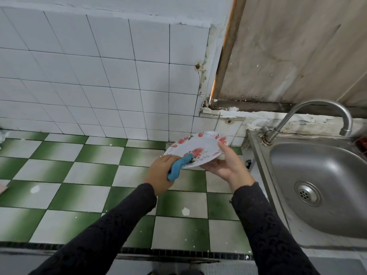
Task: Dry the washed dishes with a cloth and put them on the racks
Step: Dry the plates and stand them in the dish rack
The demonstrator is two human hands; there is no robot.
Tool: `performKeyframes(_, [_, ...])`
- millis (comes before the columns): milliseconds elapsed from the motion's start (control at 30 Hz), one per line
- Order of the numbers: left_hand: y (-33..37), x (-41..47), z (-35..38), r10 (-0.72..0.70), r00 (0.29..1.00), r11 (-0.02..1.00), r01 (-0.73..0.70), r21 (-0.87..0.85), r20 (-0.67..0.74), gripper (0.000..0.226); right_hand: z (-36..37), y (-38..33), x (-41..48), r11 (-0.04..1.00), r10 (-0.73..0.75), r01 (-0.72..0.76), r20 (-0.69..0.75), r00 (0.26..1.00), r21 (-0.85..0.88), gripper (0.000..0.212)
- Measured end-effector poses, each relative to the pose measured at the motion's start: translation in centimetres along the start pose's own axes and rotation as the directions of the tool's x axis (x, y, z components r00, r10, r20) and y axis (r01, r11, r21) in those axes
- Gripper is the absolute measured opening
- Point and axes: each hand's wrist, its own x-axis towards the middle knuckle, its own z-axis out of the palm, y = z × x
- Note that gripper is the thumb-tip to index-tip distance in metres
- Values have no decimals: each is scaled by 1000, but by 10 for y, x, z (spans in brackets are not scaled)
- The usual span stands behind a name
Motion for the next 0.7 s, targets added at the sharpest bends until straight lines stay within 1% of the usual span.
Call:
performKeyframes(67, [4,5,-9,-90,995,980,81,-180,-43,40,-6,-1,1,998,21,-19,34,999,-66,39])
performKeyframes(133, [7,11,-16,-188,980,920,153,-360,-64,47,-10,4,4,989,27,-17,73,997,-144,56])
performKeyframes(167, [10,13,-19,-242,967,877,184,-443,-79,46,-13,10,7,983,33,-21,63,997,-184,64])
performKeyframes(233, [16,16,-26,-374,923,756,252,-604,-83,33,-19,23,10,974,39,-34,21,999,-225,80])
performKeyframes(267, [19,16,-30,-449,892,663,292,-689,-54,26,-22,31,10,974,40,-40,-5,999,-224,86])
performKeyframes(300, [21,16,-34,-518,856,537,325,-779,0,22,-26,39,9,977,38,-43,-26,999,-210,91])
performKeyframes(333, [23,15,-37,-570,818,385,347,-855,76,20,-28,46,9,981,31,-37,-34,999,-189,92])
performKeyframes(367, [22,14,-40,-603,782,219,353,-910,158,21,-32,51,9,987,19,-23,-27,999,-157,91])
performKeyframes(400, [21,12,-41,-623,748,75,346,-935,227,23,-34,54,9,992,-4,3,-12,1000,-123,87])
performKeyframes(433, [18,10,-42,-639,720,-20,336,-941,271,27,-34,55,7,996,-29,29,3,1000,-84,80])
performKeyframes(467, [15,7,-42,-655,696,-63,335,-940,293,33,-32,54,5,998,-52,52,12,999,-36,70])
performKeyframes(500, [13,5,-41,-668,680,-82,336,-938,302,38,-29,53,4,997,-71,71,25,997,16,57])
performKeyframes(533, [13,3,-40,-679,671,-85,333,-939,299,40,-27,51,4,994,-86,83,34,996,64,47])
performKeyframes(567, [11,1,-40,-686,665,-92,323,-942,296,39,-25,50,5,990,-95,90,46,994,106,41])
performKeyframes(633, [10,-3,-37,-693,663,-108,290,-951,281,36,-24,47,6,977,-119,101,91,989,188,42])
performKeyframes(700, [7,-5,-32,-709,664,-74,265,-961,238,32,-23,41,5,961,-161,124,136,978,246,44])
